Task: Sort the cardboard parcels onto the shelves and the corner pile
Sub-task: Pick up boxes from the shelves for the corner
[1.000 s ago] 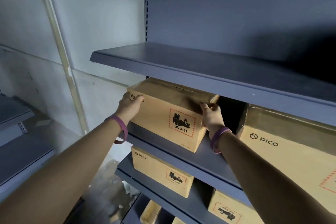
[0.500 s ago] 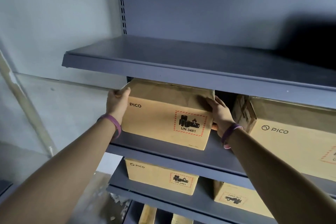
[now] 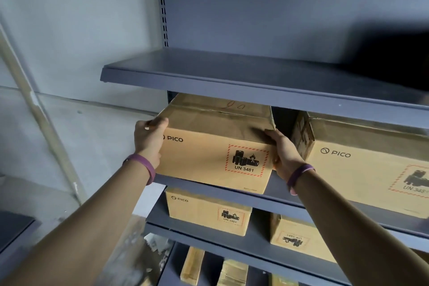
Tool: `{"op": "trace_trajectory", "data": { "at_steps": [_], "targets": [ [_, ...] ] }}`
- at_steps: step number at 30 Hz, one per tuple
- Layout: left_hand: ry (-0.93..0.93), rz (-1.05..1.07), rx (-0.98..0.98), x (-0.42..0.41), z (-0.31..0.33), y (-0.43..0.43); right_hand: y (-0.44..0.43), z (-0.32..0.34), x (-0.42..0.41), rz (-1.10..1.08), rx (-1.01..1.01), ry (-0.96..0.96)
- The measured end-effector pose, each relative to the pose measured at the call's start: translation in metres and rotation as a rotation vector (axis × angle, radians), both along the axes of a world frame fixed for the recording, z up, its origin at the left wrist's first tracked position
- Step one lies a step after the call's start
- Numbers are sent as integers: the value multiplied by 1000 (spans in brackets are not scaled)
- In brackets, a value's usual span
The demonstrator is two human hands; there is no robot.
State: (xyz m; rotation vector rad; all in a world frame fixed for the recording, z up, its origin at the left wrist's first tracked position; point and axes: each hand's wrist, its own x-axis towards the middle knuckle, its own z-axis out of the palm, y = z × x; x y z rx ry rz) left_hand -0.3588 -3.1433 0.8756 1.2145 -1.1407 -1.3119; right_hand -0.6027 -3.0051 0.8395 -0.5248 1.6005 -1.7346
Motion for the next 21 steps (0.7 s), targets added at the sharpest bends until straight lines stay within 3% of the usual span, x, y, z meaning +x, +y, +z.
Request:
{"op": "trace_trajectory", "data": {
  "at_steps": [12, 21],
  "targets": [
    [56, 144, -21, 49, 14, 206, 168, 23, 23, 220, -181, 160],
    [-3, 176, 0, 72, -8, 353, 308, -6, 41, 193, -198, 116]
  ]
}}
